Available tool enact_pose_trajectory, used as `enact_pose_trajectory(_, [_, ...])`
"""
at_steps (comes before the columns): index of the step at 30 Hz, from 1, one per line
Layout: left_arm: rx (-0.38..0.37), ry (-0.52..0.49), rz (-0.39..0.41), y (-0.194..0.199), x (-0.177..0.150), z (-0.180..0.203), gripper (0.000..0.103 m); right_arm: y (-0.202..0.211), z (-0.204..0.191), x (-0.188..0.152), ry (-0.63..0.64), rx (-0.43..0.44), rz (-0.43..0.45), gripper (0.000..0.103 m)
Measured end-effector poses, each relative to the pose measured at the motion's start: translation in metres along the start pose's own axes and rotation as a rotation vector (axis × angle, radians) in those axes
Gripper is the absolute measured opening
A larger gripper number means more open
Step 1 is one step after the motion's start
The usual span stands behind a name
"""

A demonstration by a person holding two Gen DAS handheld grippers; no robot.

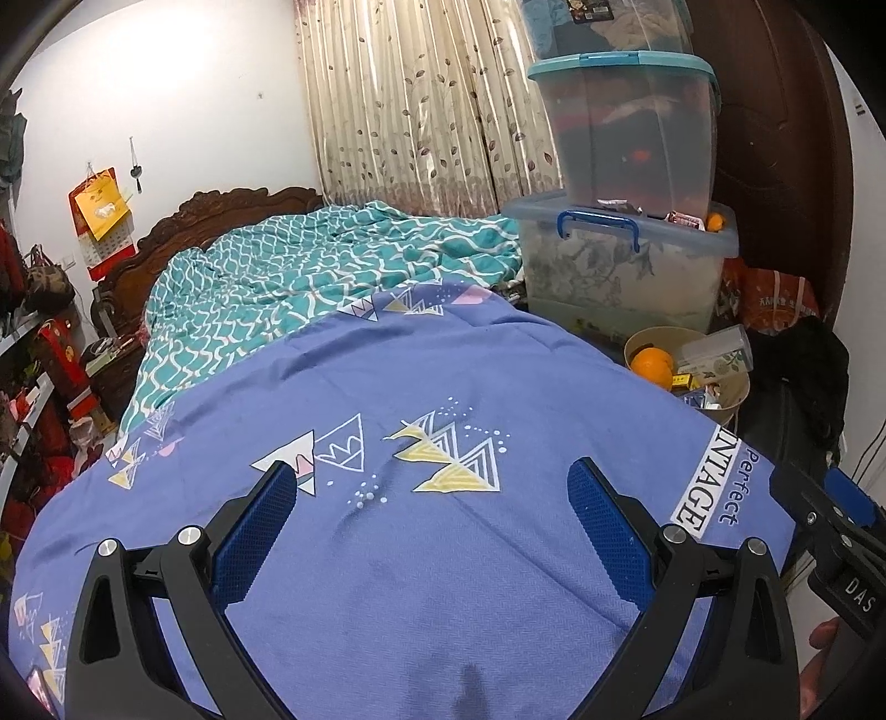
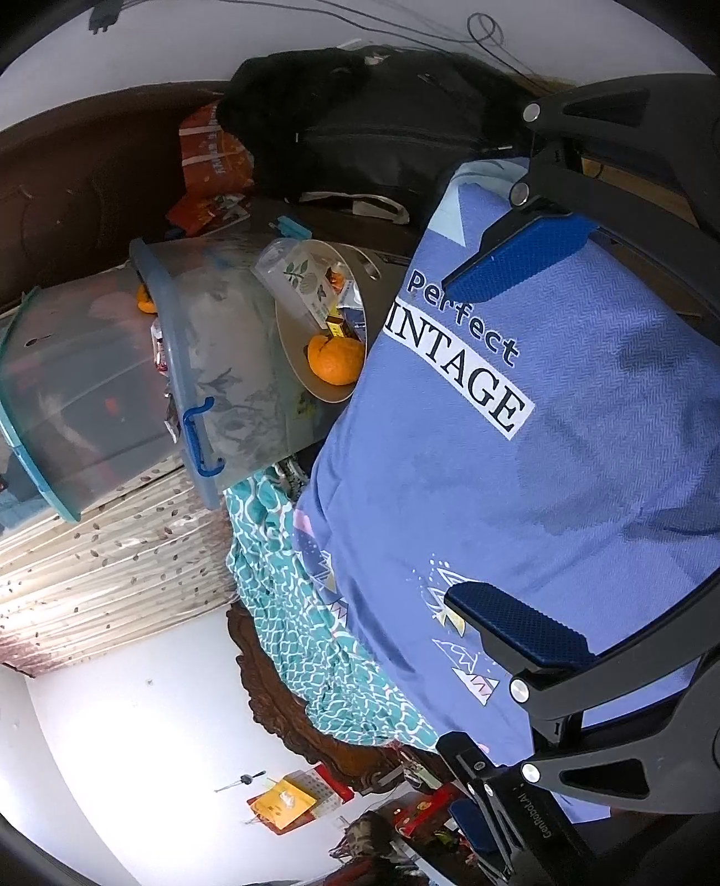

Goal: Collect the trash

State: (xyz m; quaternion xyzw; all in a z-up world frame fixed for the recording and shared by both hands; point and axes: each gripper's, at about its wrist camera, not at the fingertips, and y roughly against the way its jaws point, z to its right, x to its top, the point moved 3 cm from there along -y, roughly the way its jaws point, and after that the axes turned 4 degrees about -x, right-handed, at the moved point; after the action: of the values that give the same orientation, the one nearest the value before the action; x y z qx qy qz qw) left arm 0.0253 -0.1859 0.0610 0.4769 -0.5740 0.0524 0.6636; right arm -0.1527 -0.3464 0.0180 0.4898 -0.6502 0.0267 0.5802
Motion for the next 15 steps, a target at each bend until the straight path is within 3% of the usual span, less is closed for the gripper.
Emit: enact_pose_trajectory(15, [-0.050, 0.004, -0.006, -0.0018, -0.0018, 0.0023, 0.095, -0.0018, 0.0002, -0.0025, 0.001, 0.000, -0.001, 0.100])
